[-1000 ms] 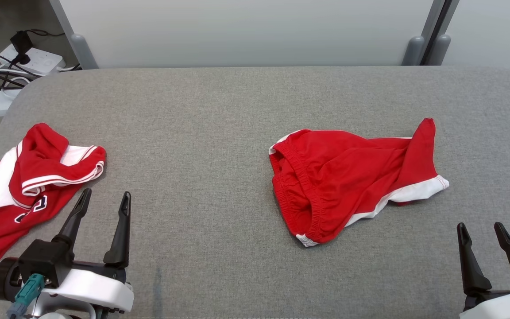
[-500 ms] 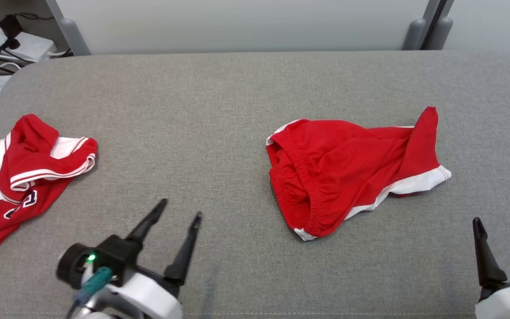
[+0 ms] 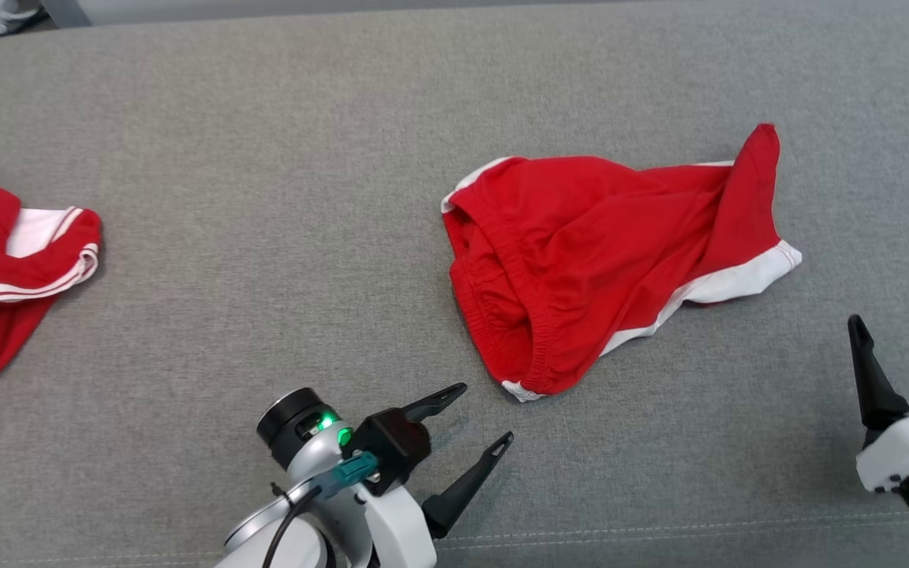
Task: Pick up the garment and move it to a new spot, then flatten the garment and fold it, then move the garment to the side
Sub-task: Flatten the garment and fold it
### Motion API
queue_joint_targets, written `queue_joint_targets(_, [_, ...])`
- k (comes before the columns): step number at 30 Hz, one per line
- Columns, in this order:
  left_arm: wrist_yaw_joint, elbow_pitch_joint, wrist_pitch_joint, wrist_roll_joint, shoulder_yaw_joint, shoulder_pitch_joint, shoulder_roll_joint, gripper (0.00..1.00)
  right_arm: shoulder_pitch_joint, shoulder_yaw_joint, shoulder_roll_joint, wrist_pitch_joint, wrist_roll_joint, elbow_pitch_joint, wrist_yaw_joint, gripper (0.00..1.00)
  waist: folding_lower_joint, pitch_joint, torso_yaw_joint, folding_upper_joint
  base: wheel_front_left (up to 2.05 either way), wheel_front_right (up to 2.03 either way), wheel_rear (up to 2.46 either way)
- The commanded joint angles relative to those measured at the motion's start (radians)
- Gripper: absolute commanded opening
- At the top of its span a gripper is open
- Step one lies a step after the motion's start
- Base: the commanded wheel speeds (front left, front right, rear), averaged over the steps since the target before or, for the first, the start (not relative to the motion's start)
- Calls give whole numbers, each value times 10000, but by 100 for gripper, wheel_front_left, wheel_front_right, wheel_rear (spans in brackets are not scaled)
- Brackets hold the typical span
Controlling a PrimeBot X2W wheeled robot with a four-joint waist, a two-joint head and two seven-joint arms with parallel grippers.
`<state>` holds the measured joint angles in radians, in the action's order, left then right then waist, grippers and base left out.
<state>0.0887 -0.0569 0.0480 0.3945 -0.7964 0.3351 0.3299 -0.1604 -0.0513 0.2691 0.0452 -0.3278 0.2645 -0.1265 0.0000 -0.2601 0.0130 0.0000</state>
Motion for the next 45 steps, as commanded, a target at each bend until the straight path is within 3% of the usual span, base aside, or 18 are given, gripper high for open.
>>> queue_joint_targets(1, [107, 164, 30, -140, 261, 491, 116, 100, -277, 256, 308, 118, -143, -88, -42, 100, 0, -216, 154, 0, 0, 0, 0])
queue_joint_targets(8, [342, -124, 379, -240, -560, 1391, 155, 100, -1541, 1192, 840, 239, -653, 1048, -42, 100, 0, -647, 292, 0, 0, 0, 0])
queue_joint_targets(27, [415, -703, 810, -132, -1805, 3293, 231, 100, -4190, 4067, 1777, -79, -2225, 3142, -42, 100, 0, -1611, 228, 0, 0, 0, 0])
queue_joint_targets(29, [416, -721, 818, -120, -1886, 3389, 253, 96, -4335, 4289, 1846, -34, -2353, 3275, -42, 100, 0, -1654, 214, 0, 0, 0, 0])
queue_joint_targets(30, [416, -729, 819, -108, -1916, 3430, 261, 86, -4401, 4398, 1874, -18, -2411, 3337, -42, 100, 0, -1675, 207, 0, 0, 0, 0])
queue_joint_targets(31, [417, -753, 817, -85, -1963, 3511, 271, 62, -4523, 4628, 1934, 3, -2510, 3442, -42, 100, 0, -1708, 189, 0, 0, 0, 0])
queue_joint_targets(32, [417, -753, 817, -85, -1963, 3511, 271, 62, -4523, 4628, 1934, 3, -2510, 3442, -42, 100, 0, -1708, 189, 0, 0, 0, 0])
queue_joint_targets(33, [417, -768, 815, -76, -1980, 3551, 271, 50, -4576, 4740, 1957, 0, -2578, 3493, -42, 100, 0, -1726, 179, 0, 0, 0, 0])
queue_joint_targets(34, [417, -782, 802, -72, -1993, 3589, 263, 34, -4628, 4859, 1994, -3, -2614, 3550, -42, 76, 0, -1735, 168, 0, 0, 0, 0])
queue_joint_targets(35, [417, -788, 763, -71, -1997, 3624, 249, 0, -4677, 4951, 2028, 32, -2634, 3610, -42, 44, 0, -1747, 159, 0, 0, 0, 0])
queue_joint_targets(36, [417, -807, 753, -54, -2008, 3644, 236, 0, -4706, 5037, 2044, 69, -2659, 3667, -42, 0, 0, -1761, 151, 0, 0, 0, 0])
queue_joint_targets(45, [-228, -432, 500, 193, -1723, 3098, 448, 0, -3608, 4976, 2264, 566, -3446, 3703, -42, 0, 0, -1601, -17, 0, 0, 0, 0])
